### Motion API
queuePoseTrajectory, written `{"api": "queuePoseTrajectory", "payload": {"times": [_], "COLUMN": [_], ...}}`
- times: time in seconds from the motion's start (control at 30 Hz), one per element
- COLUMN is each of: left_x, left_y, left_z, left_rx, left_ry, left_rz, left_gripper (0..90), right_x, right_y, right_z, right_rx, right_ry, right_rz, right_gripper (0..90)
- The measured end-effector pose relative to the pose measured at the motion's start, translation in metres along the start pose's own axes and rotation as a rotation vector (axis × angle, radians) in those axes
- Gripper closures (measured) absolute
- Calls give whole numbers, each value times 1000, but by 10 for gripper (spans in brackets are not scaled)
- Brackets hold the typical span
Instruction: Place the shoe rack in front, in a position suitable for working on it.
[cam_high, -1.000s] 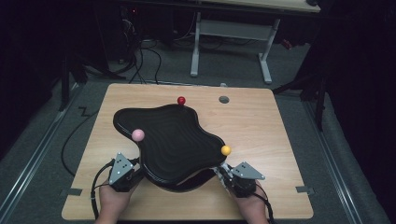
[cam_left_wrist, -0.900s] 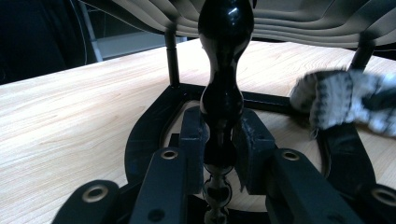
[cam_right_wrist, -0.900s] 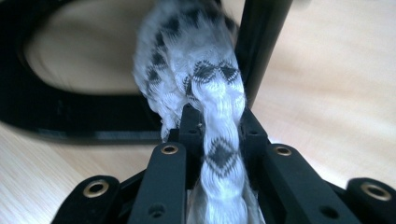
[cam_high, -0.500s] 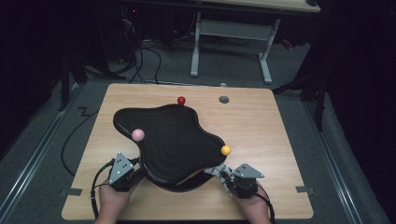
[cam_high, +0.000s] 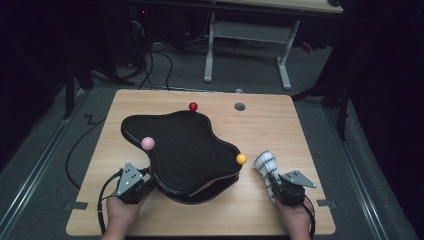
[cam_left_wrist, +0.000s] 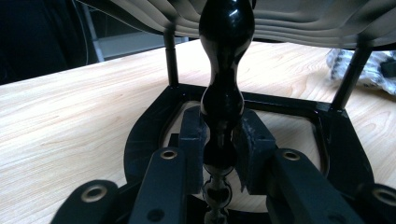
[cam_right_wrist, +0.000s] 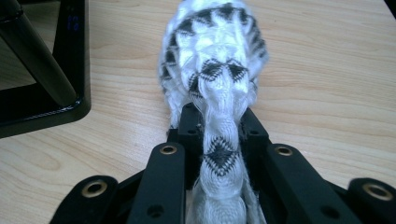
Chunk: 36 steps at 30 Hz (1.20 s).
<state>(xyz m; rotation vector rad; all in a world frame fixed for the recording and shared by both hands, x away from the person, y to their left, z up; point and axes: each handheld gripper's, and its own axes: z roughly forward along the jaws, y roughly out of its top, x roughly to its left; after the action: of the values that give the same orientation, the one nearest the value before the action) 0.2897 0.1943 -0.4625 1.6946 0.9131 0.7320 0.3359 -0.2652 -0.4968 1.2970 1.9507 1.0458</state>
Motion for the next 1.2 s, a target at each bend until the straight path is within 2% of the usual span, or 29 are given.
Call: {"api": "queuePoseTrajectory", "payload": {"times": [0.07, 0.13, 0.2, 0.23, 0.27, 0.3, 0.33, 0.37, 0.47, 0.5, 0.57, 0.73, 0.83, 0.87, 0.97, 1.07, 1.2], "left_x": [0, 1, 2, 2, 2, 2, 2, 2, 1, 0, -2, -2, -1, -1, -1, -1, 0], "left_y": [0, -1, -1, -3, -5, -5, -8, -8, -10, -11, -11, -11, -11, -11, -11, -11, -11], "left_z": [-1, -4, -5, -5, -6, -6, -5, -5, -5, -5, -5, -5, -5, -5, -5, -5, -4], "left_rx": [-5, -8, -6, -1, 10, 10, 26, 26, 45, 53, 59, 59, 59, 59, 58, 58, 57], "left_ry": [4, 5, 3, 2, -2, -2, 3, 3, 4, 1, 8, 8, 7, 7, 4, 2, 0], "left_rz": [-5, -19, -21, -25, -29, -29, -19, -19, -10, -4, 5, 5, 8, 8, 7, 6, 3], "left_gripper": [725, 690, 681, 672, 660, 659, 659, 660, 679, 715, 739, 742, 742, 742, 742, 742, 742], "right_x": [1, 9, 11, 15, 23, 23, 33, 33, 50, 61, 69, 71, 68, 66, 66, 70, 72], "right_y": [0, 3, 4, 5, 7, 7, 9, 9, 12, 12, 13, 14, 18, 24, 29, 24, 11], "right_z": [1, 4, 5, 7, 10, 10, 11, 11, 13, 14, 15, 15, 11, 4, -4, 1, 18], "right_rx": [-2, 2, 5, 9, 13, 13, 14, 14, 11, 13, 15, 12, -17, -59, -98, -73, 28], "right_ry": [2, 16, 23, 36, 69, 69, 110, 110, 154, 172, 181, 187, 188, 185, 189, 187, 194], "right_rz": [-6, -15, -20, -30, -40, -40, -47, -47, -83, -115, -139, -131, -112, -99, -81, -115, -136], "right_gripper": [761, 755, 755, 755, 755, 755, 755, 755, 752, 747, 745, 748, 755, 756, 757, 763, 767]}}
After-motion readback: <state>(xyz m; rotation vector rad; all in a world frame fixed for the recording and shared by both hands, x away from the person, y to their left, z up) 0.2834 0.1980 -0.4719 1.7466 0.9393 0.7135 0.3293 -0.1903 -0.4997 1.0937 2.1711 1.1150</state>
